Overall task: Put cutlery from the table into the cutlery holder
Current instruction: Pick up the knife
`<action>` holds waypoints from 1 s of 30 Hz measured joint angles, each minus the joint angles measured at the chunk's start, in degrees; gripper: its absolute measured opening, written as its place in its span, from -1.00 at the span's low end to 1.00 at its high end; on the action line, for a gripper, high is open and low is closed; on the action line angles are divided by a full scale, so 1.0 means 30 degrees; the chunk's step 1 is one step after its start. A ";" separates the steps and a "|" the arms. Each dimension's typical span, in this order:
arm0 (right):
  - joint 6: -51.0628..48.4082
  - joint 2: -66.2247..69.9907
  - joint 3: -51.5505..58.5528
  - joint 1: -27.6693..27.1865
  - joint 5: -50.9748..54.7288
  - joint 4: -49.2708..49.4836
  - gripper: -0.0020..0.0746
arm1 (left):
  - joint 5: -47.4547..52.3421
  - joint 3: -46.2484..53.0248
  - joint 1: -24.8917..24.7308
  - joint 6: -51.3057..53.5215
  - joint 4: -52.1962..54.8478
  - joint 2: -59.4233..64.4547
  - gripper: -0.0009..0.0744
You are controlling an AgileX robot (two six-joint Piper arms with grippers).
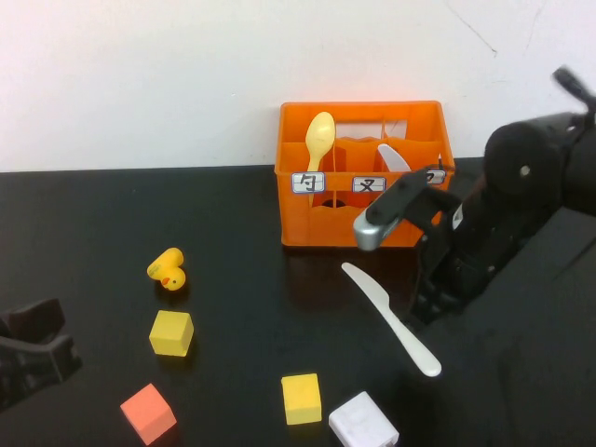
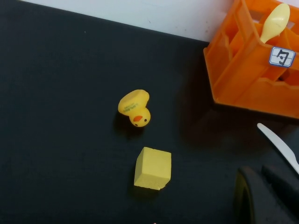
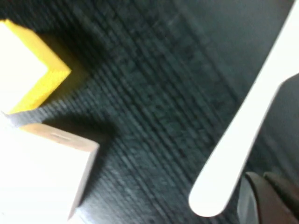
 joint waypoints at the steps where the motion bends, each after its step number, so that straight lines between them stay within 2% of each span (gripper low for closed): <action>1: -0.0249 -0.0170 0.0000 0.0000 -0.0104 -0.0088 -0.95 | 0.0000 0.0000 0.0000 0.0000 0.0000 0.0000 -0.98; 3: -0.1149 -0.0167 0.0000 0.0000 -0.0434 -0.0072 -0.93 | 0.0000 0.0000 0.0000 0.0000 -0.0102 0.0000 -0.98; 5: -0.1785 0.0198 0.0000 0.0000 -0.0695 0.0283 -0.82 | 0.0043 0.0000 0.0000 0.0000 -0.0453 0.0000 -0.98; 7: -0.2050 0.0801 0.0000 0.0000 -0.0932 0.0485 -0.62 | 0.0408 0.0000 0.0000 0.0000 -0.0808 0.0000 -0.98; 11: -0.2117 0.1732 0.0029 0.0000 -0.1628 0.0771 -0.06 | 0.2573 0.0000 0.0000 0.0050 -0.1331 -0.0231 -0.98; 13: -0.2117 0.2000 0.0029 0.0000 -0.2007 0.1012 0.07 | 0.3803 0.0000 0.0000 0.0268 -0.1416 -0.0419 -0.98; 16: -0.2117 0.2290 0.0029 0.0000 -0.2253 0.1045 0.13 | 0.4923 0.0008 0.0000 0.0486 -0.1468 -0.0691 -0.98; 22: -0.2195 0.3066 -0.0011 0.0000 -0.2562 0.1096 0.16 | 0.4498 0.0008 0.0000 0.0531 -0.1357 -0.0756 -0.98; 27: -0.2230 0.3185 -0.0155 0.0000 -0.2567 0.1208 0.15 | 0.4390 0.0008 0.0000 0.0531 -0.1357 -0.0756 -0.98; 30: -0.2266 0.3229 -0.0155 0.0000 -0.2567 0.1248 0.08 | 0.4390 0.0008 0.0000 0.0531 -0.1321 -0.0756 -0.98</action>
